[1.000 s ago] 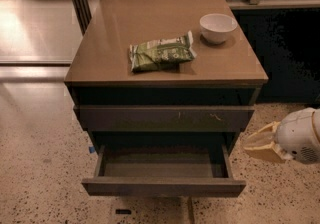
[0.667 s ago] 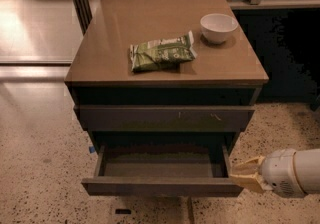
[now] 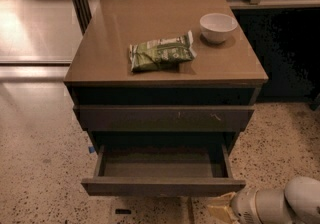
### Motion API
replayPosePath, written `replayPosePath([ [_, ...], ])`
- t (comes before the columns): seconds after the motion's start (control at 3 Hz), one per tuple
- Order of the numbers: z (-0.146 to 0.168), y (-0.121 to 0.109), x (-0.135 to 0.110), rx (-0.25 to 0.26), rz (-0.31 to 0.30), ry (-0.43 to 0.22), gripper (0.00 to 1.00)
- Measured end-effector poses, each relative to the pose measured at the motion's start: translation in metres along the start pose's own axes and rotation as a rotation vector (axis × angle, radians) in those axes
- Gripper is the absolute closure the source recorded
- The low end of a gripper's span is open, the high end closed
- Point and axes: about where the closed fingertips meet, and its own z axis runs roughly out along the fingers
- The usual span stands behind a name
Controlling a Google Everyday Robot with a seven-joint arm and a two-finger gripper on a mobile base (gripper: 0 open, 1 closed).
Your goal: Close middle drawer
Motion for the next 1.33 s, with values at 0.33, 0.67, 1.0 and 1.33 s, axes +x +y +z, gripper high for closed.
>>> replayPosePath([
  [0.33, 0.04, -0.012, 0.027, 0.0, 0.054, 0.044, 1.0],
  [0.67, 0.068, -0.035, 0.04, 0.025, 0.078, 0.091, 1.0],
  [1.0, 0.082, -0.065, 0.044, 0.061, 0.088, 0.131, 1.0],
  [1.33, 0.083, -0.094, 0.04, 0.107, 0.08, 0.16, 1.0],
])
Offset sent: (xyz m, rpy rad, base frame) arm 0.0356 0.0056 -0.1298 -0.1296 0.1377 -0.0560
